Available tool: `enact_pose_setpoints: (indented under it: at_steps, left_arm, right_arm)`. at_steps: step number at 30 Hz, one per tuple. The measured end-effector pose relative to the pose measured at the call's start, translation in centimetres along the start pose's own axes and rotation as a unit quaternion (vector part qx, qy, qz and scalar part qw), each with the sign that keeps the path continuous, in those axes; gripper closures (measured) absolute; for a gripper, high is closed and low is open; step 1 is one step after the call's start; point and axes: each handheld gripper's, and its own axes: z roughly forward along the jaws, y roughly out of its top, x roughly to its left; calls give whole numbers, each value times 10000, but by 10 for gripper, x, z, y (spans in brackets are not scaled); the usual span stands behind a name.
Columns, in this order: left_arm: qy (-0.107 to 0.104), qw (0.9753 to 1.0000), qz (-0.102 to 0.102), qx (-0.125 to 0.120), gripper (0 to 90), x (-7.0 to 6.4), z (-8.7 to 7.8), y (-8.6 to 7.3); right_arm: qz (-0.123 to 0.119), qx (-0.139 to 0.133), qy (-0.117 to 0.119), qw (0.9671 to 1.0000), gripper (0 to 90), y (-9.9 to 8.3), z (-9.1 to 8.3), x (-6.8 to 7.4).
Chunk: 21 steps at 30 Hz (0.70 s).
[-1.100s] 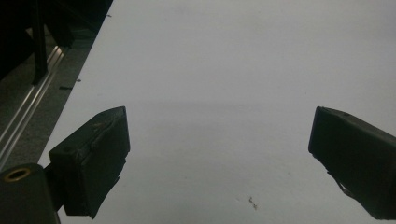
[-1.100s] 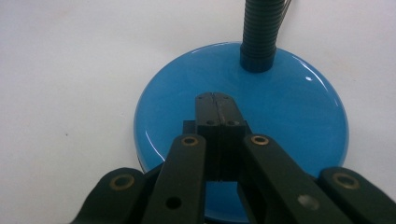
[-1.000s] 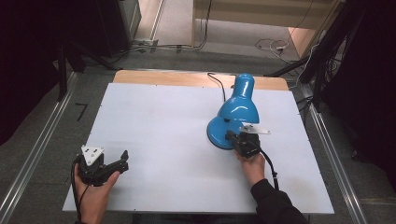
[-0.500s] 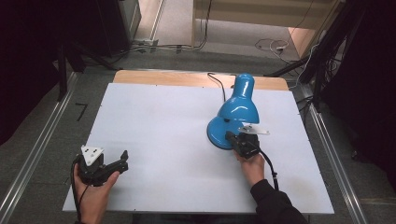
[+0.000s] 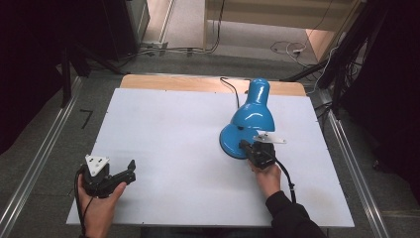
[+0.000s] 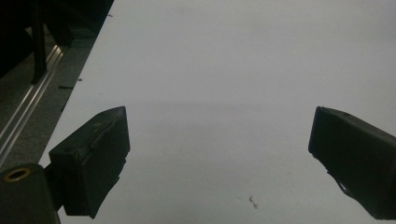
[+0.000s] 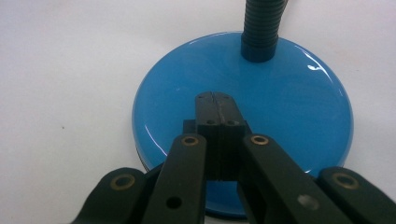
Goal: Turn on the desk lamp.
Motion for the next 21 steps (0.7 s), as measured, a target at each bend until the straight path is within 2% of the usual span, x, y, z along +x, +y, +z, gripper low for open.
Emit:
enact_pose_setpoints:
  at_steps: [12, 17, 19, 21]
  left_arm:
    - [-6, 10000, 5, 8, 59, 0, 0, 0]
    - [-5, 10000, 2, 2, 59, 0, 0, 0]
    - [-5, 10000, 4, 2, 59, 0, 0, 0]
    - [-7, 10000, 6, -5, 59, 0, 0, 0]
  right_arm:
    - [-111, -47, -98, 9999, 876, -2, -1, 3]
    - [-122, 0, -50, 9999, 877, -3, -1, 4]
    - [-248, -18, -103, 9996, 877, -4, -2, 8]
    - [-241, -25, -115, 9996, 877, -5, -2, 9]
